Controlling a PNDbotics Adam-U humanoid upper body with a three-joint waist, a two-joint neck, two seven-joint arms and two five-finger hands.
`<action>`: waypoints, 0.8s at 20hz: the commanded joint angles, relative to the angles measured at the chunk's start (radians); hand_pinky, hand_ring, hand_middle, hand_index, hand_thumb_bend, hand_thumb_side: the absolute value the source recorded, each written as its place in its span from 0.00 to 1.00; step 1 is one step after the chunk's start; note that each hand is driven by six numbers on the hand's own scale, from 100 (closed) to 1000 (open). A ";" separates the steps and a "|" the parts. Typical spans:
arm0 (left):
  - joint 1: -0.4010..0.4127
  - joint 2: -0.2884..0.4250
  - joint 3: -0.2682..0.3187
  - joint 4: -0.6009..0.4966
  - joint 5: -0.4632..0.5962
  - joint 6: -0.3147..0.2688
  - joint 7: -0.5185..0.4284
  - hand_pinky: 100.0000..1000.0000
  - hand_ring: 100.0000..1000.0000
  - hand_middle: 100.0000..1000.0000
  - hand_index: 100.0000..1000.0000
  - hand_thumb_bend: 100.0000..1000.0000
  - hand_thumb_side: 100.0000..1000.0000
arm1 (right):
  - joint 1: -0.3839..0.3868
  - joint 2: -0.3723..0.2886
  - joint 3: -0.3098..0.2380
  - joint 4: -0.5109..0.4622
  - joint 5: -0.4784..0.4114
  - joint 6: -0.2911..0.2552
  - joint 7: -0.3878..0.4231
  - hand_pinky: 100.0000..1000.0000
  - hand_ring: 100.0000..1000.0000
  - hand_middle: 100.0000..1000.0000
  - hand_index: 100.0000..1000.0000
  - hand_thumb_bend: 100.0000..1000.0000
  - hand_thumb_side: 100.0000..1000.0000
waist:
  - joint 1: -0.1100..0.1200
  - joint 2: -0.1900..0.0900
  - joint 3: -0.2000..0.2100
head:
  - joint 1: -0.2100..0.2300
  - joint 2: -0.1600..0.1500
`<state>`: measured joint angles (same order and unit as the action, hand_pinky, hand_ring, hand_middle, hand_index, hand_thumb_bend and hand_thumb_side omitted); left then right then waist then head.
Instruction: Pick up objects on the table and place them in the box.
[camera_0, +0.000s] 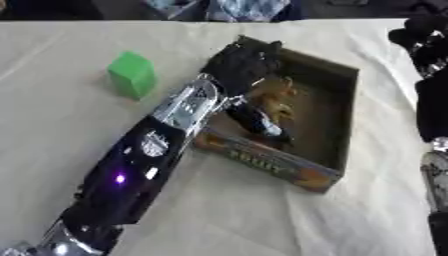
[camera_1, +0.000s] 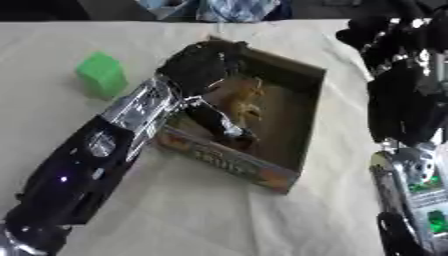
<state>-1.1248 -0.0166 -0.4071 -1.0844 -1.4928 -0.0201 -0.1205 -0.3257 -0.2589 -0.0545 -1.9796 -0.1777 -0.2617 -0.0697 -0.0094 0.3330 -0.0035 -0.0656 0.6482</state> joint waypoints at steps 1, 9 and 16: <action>-0.021 0.009 0.017 -0.042 0.023 0.038 0.073 0.72 0.88 1.00 0.87 0.77 0.99 | -0.010 -0.008 0.002 -0.020 -0.005 0.003 0.001 0.77 0.63 0.59 0.93 0.21 1.00 | -0.002 -0.021 -0.001 | -0.002 -0.004; -0.029 0.054 0.032 -0.176 0.174 0.077 0.185 0.62 0.79 1.00 0.81 0.55 0.86 | 0.000 -0.016 -0.004 -0.020 0.001 0.004 -0.009 0.76 0.62 0.58 0.93 0.20 1.00 | 0.000 -0.023 0.013 | -0.008 0.006; -0.048 0.174 0.082 -0.398 0.374 0.149 0.165 0.59 0.77 1.00 0.79 0.51 0.82 | 0.019 -0.043 -0.015 -0.020 0.021 -0.009 -0.019 0.76 0.62 0.59 0.92 0.20 1.00 | -0.002 -0.030 0.039 | -0.023 0.027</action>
<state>-1.1458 0.1207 -0.3440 -1.4275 -1.1537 0.1139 0.0474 -0.3003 -0.2733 -0.0602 -1.9796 -0.1643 -0.2669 -0.0842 -0.0082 0.3268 0.0386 -0.0843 0.6673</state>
